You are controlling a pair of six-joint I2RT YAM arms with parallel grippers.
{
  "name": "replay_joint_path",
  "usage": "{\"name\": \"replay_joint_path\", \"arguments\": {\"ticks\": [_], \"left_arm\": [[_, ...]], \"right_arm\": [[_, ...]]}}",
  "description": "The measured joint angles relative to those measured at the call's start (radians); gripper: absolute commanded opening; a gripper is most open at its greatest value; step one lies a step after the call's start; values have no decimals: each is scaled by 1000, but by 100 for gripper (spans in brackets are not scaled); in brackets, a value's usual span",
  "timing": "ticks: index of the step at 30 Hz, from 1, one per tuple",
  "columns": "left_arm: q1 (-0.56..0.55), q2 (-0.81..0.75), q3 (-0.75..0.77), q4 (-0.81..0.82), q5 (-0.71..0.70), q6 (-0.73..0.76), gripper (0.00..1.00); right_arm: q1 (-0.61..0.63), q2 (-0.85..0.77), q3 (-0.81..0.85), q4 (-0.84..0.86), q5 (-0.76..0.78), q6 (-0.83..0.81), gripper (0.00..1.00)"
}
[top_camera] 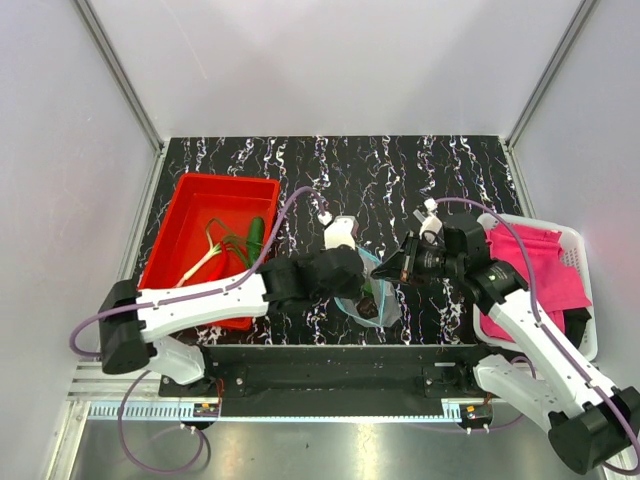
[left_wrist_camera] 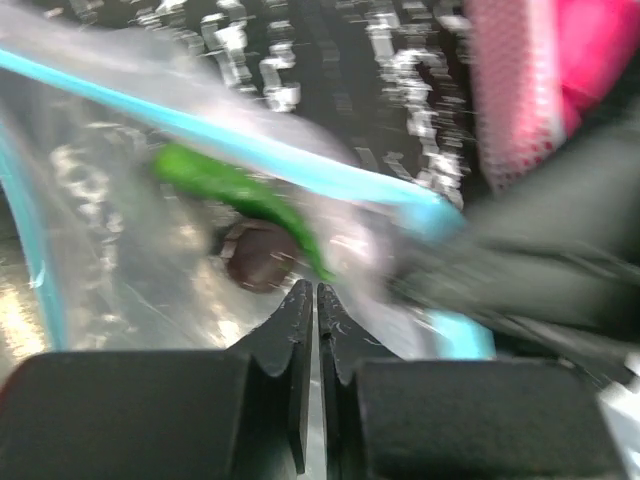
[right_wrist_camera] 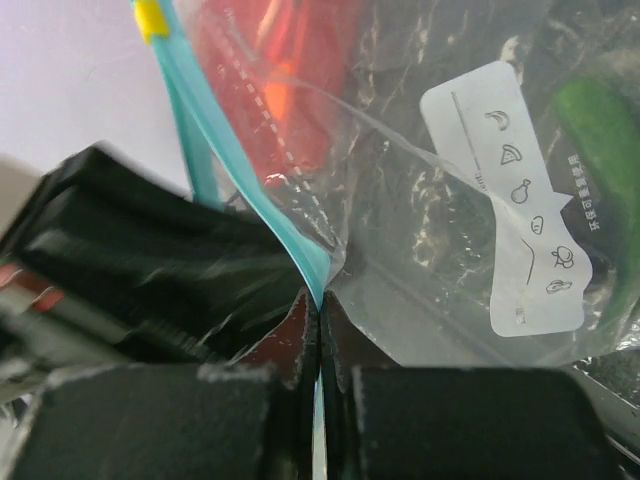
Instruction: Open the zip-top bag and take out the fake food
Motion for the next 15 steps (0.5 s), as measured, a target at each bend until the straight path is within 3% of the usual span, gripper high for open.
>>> {"name": "replay_joint_path", "arguments": {"ticks": [8, 15], "left_arm": [[56, 112, -6, -11, 2, -16, 6], [56, 105, -30, -11, 2, -19, 15]], "right_arm": [[1, -29, 0, -36, 72, 24, 0], [5, 60, 1, 31, -25, 64, 0]]}}
